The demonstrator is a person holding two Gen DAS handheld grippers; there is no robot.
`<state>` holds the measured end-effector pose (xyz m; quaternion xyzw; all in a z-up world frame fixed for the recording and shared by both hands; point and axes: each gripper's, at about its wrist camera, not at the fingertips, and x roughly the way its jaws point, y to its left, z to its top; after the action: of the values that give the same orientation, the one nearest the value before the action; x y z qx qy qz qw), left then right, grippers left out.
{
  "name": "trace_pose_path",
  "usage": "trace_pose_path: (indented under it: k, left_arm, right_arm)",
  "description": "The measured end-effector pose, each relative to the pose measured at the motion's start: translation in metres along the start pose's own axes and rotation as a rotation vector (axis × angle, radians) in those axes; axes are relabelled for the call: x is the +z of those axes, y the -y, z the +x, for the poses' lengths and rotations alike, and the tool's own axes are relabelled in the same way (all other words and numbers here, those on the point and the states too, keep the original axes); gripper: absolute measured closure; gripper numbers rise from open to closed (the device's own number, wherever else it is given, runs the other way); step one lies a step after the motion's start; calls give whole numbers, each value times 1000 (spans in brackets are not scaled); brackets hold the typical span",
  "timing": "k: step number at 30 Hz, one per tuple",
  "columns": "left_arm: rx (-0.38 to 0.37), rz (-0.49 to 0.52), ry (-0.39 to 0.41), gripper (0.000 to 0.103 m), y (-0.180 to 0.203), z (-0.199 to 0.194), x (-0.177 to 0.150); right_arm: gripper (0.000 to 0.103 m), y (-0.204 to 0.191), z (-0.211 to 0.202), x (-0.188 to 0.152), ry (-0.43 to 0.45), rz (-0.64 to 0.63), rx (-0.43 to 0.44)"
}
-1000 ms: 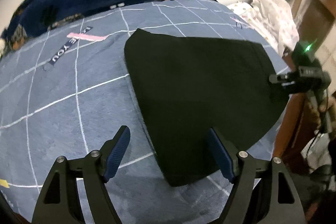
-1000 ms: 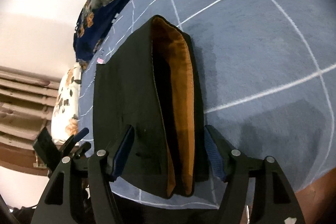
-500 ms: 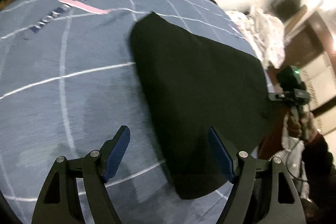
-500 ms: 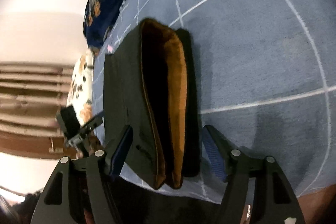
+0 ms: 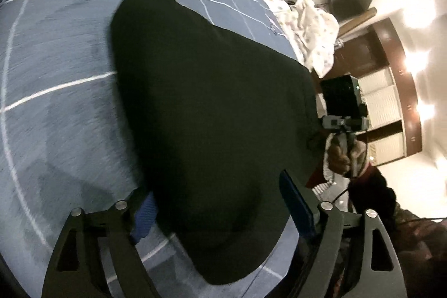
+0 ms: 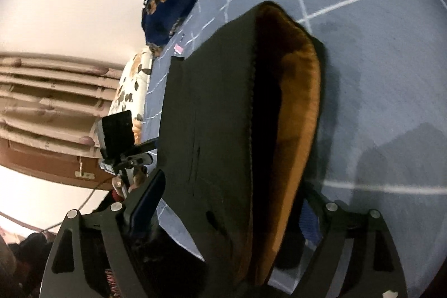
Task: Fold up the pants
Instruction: 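Grasp the folded black trousers bundle with the right tool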
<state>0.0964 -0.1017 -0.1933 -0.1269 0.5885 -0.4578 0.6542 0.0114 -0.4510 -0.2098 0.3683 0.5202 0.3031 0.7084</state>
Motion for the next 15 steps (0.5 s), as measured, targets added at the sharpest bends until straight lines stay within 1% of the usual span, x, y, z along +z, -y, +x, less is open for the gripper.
trace_pose_path:
  k: [4, 7, 8, 11, 12, 15]
  left_arm:
    - [-74, -12, -29, 16, -3, 5, 11]
    - [-126, -45, -49, 15, -8, 6, 17]
    - [-131, -48, -54, 15, -7, 7, 18]
    - [-104, 3, -70, 15, 2, 12, 20]
    - [-87, 26, -69, 15, 6, 13, 19]
    - [-43, 54, -45, 15, 14, 14, 17]
  right_arm:
    - [18, -10, 12, 5, -3, -53, -15]
    - [18, -10, 13, 7, 8, -62, -5]
    - [18, -11, 14, 7, 12, -77, -10]
    - [18, -13, 15, 5, 26, -101, -11]
    - [18, -14, 15, 5, 28, -107, -12]
    - [18, -12, 12, 2, 34, -116, -9]
